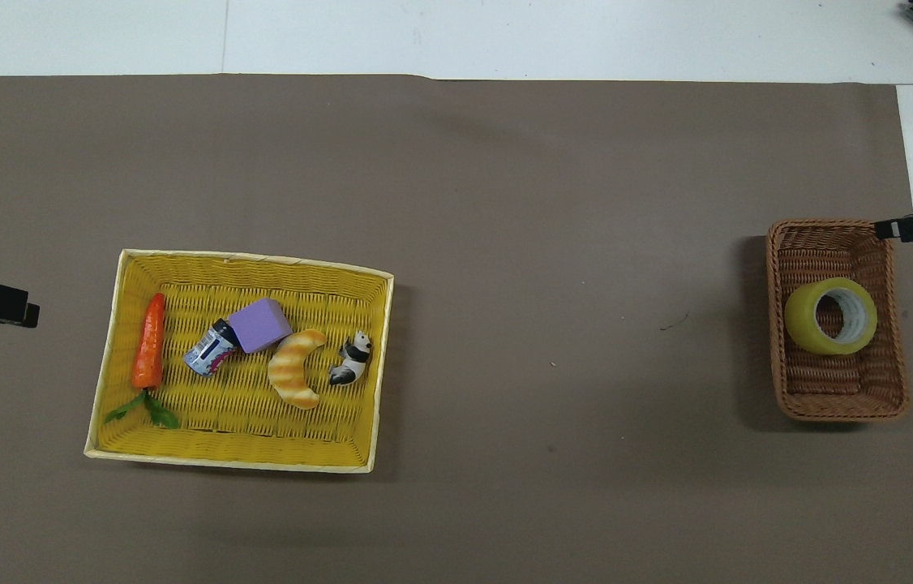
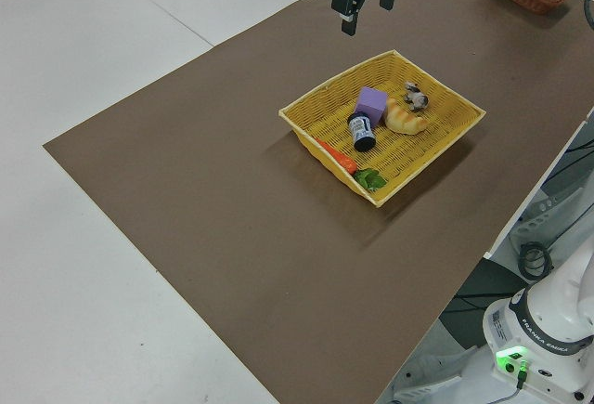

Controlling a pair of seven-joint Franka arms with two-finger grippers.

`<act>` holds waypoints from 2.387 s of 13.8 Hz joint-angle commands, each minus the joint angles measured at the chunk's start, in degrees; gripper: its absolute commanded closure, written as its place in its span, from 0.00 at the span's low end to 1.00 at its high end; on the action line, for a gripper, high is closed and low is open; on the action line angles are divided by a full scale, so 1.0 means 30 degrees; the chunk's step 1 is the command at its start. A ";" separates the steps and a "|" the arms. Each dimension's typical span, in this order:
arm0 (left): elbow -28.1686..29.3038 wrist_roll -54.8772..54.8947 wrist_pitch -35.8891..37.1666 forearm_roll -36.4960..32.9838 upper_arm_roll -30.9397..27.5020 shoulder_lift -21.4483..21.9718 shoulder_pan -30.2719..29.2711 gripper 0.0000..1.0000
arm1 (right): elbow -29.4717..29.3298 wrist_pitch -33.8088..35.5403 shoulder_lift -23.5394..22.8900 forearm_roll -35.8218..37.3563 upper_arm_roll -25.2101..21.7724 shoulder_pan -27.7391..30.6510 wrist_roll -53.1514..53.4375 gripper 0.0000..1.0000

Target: Move tape to another basket

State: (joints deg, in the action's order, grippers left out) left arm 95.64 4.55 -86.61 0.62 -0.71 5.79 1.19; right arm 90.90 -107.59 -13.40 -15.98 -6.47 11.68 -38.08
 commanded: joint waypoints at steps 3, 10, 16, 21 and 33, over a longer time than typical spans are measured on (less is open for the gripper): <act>-0.0182 -0.0022 0.0131 -0.0999 0.0031 0.0062 0.0336 0.00 | -0.0037 0.0120 0.1621 0.1692 -0.0039 -0.2191 0.3457 0.00; -0.0240 0.0008 0.0160 -0.0998 -0.0203 0.0034 -0.0015 0.00 | -0.1027 0.1839 0.2825 0.3594 -0.0156 -0.4537 0.9431 0.00; -0.0211 0.0008 0.0160 -0.1027 -0.0203 0.0033 0.0014 0.00 | -0.0695 0.6186 0.4546 0.4946 -0.0390 -0.5506 1.3655 0.00; -0.0211 0.0008 0.0160 -0.0998 -0.0203 0.0033 0.0014 0.00 | 0.1218 0.6068 0.5839 0.4742 -0.0420 -0.5361 1.4800 0.00; -0.0211 0.0008 0.0131 -0.0998 -0.0203 0.0033 0.0014 0.00 | -0.0363 0.7474 0.6133 0.5063 -0.0097 -0.5625 1.5183 0.00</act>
State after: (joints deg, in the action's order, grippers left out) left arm 95.49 4.54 -86.65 -1.18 -1.22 5.81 1.07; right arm 88.46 -85.90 3.75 -2.26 -6.59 -5.47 6.36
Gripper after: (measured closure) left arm 0.000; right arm 0.000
